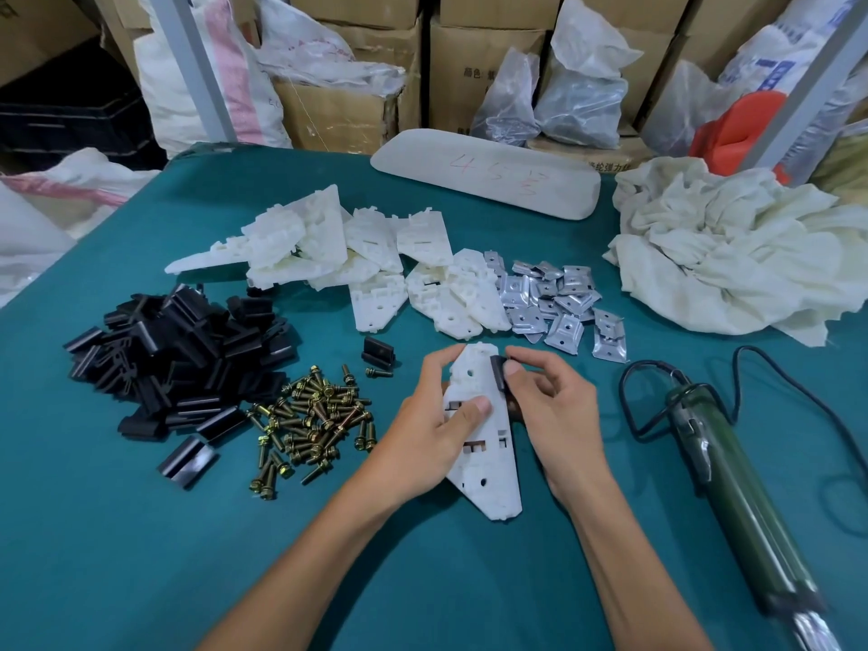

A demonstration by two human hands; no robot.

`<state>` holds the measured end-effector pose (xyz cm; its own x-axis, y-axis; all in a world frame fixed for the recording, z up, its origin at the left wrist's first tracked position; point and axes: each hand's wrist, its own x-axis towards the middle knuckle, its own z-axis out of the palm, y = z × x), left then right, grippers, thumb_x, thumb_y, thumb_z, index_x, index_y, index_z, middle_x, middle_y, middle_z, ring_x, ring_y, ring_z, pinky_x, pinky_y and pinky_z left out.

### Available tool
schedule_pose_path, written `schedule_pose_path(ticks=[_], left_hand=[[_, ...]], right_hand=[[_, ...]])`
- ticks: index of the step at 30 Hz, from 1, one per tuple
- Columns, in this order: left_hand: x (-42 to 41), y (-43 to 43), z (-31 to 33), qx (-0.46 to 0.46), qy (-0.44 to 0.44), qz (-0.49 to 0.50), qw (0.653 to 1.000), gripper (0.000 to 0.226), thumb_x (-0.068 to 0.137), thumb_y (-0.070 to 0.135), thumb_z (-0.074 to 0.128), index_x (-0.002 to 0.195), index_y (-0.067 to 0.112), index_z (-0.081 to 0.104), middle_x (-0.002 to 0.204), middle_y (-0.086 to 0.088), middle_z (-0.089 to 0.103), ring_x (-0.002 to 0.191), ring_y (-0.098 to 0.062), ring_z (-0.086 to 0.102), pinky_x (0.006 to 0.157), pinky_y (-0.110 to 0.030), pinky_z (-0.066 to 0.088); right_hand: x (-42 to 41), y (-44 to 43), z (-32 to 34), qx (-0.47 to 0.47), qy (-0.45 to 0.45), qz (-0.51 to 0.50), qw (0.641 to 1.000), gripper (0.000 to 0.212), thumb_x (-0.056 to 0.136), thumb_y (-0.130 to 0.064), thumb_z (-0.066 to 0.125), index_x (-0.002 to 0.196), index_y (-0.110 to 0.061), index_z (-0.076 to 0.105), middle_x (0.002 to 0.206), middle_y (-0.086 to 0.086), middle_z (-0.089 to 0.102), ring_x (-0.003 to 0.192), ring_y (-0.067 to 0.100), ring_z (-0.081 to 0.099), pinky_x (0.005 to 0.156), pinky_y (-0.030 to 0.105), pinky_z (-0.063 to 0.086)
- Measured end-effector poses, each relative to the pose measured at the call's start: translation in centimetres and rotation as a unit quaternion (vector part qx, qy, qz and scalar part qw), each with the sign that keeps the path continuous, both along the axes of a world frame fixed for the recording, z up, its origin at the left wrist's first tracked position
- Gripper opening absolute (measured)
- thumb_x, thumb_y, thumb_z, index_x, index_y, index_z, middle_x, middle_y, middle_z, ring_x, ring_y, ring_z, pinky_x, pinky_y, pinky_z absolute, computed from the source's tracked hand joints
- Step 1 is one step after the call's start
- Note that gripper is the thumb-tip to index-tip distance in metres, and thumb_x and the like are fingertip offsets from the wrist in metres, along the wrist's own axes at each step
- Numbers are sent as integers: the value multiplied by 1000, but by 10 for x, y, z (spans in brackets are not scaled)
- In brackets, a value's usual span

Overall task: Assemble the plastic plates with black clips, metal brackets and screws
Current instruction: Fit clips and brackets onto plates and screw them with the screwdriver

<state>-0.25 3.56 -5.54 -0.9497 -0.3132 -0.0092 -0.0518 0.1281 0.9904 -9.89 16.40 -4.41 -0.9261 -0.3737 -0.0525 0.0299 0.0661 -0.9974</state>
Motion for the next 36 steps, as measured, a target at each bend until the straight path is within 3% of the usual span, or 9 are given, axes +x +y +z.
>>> schedule_pose_path(ticks=[9,14,20,24,26,28,31,33,36], left_hand=[[-3,0,-4,17,14,16,1000,48,97,43,61,138,41,34,113,18,71,107,-7,69,94,-45,56],[-5,0,-5,14,16,43,999,44,97,39,65,133,42,40,115,19,70,107,-1,67,87,-25,55],[-6,-2,-6,19,12,54,998,43,97,35,64,133,40,41,115,8,71,104,-12,70,92,-42,57],[-8,-2,-6,-5,0,49,999,43,96,43,62,131,44,39,105,12,72,87,-4,71,77,-31,57],[-10,-2,-4,-20,0,52,998,45,97,38,62,134,41,37,108,12,68,84,-5,68,70,-35,56],[-10,-1,-1,-29,5,48,998,50,98,26,60,142,32,36,121,11,63,103,-19,66,82,-47,56],[-9,-1,1,-17,-9,48,999,56,94,21,59,144,23,36,127,9,61,110,-38,61,85,-60,52],[-8,-1,2,-13,-14,46,999,62,88,25,56,145,19,34,125,0,62,110,-39,62,86,-62,52],[-7,-1,4,-21,-7,37,999,60,85,36,53,139,14,40,118,-13,64,102,-43,64,85,-67,50]], right_hand=[[8,-5,4,30,47,-9,998,19,92,-26,75,97,-44,73,84,-5,78,79,15,76,74,38,62],[11,-5,9,22,43,-2,999,18,92,-26,75,98,-44,72,83,-3,78,76,16,77,71,35,60],[10,-5,20,93,72,13,993,11,91,-33,75,99,-40,72,84,-10,77,82,8,74,83,42,61],[-2,-22,52,238,262,37,934,26,92,-43,69,117,-34,67,114,-15,67,111,6,58,99,30,45],[-1,-49,74,232,295,123,919,22,92,-38,69,113,-30,70,106,-14,69,104,7,61,91,28,46],[2,-83,85,268,302,227,886,17,93,-34,68,106,-25,73,99,-12,71,97,10,65,85,29,50],[1,-125,83,426,356,287,781,17,96,-29,64,102,-14,70,96,0,70,90,22,64,77,36,53],[-2,-139,75,506,352,308,725,16,95,-24,64,90,-9,61,83,6,61,77,27,58,63,33,46],[-5,-141,67,503,316,319,739,28,92,-11,61,71,-12,43,66,6,41,65,26,43,59,32,36]])
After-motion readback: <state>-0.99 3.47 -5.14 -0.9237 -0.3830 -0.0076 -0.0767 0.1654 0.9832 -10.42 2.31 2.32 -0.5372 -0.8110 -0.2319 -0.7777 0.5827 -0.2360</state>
